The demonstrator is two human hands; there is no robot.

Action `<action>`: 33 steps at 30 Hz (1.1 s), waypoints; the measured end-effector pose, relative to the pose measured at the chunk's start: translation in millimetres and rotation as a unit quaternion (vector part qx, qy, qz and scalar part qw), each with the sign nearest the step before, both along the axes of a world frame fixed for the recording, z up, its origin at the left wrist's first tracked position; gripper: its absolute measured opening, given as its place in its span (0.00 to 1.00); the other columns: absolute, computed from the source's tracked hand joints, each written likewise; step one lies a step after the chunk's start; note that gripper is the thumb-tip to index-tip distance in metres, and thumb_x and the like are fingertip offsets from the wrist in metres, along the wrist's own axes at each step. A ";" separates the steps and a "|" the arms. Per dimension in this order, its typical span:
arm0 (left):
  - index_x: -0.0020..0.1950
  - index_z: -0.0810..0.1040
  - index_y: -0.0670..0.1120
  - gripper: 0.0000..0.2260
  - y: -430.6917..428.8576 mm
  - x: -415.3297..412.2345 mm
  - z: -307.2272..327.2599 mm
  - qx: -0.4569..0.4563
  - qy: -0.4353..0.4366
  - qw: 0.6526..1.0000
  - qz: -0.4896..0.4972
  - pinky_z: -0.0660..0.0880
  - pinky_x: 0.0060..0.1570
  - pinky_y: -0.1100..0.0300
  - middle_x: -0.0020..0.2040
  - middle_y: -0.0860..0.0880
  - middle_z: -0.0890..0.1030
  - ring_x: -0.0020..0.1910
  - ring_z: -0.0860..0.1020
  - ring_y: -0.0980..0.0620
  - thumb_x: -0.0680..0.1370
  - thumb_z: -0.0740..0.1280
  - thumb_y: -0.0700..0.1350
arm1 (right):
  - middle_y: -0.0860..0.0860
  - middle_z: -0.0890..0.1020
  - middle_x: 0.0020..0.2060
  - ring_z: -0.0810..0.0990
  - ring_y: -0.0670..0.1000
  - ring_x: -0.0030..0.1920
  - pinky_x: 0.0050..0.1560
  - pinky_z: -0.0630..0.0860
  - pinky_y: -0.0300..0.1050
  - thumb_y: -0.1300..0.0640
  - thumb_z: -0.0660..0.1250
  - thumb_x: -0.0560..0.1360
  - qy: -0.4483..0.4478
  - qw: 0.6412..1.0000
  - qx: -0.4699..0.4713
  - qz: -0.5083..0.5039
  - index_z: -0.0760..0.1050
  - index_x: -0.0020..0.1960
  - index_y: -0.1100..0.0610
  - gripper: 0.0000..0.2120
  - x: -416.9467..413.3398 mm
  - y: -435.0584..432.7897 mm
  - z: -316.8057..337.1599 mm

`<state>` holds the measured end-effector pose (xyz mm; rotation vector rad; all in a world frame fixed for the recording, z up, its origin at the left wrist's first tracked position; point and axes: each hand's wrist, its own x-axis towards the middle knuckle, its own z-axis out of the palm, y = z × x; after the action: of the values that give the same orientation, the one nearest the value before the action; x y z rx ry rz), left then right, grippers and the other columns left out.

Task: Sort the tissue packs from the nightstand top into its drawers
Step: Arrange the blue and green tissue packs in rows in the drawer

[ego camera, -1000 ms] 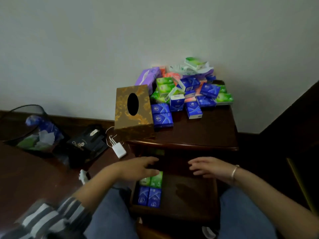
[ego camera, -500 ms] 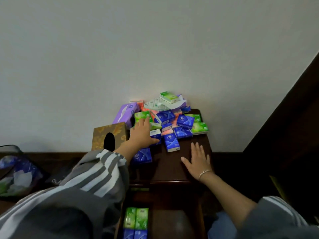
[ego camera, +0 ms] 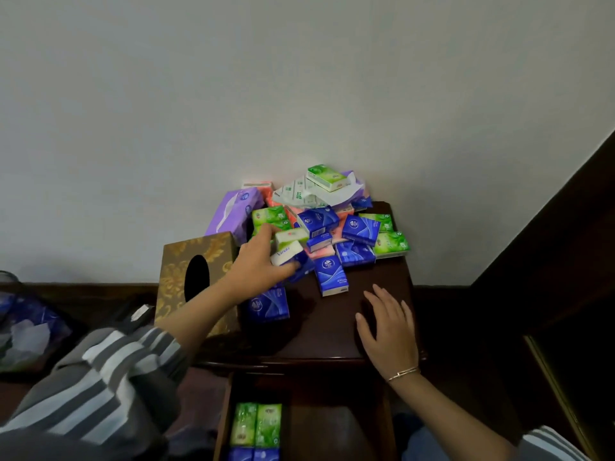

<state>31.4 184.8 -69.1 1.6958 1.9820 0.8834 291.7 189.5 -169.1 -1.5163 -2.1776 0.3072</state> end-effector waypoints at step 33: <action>0.57 0.66 0.48 0.15 -50.9 -18.9 -11.8 0.115 -0.331 0.908 0.229 0.76 0.30 0.70 0.50 0.55 0.80 0.44 0.82 0.64 0.76 0.69 0.49 | 0.57 0.65 0.60 0.67 0.60 0.62 0.62 0.68 0.47 0.45 0.77 0.62 0.167 0.958 -0.145 -0.180 0.75 0.58 0.50 0.27 -23.8 140.9 32.3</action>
<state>12.5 134.0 -81.0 0.8234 1.8343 1.6494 267.9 330.5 -136.8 -1.8283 -1.6098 0.7243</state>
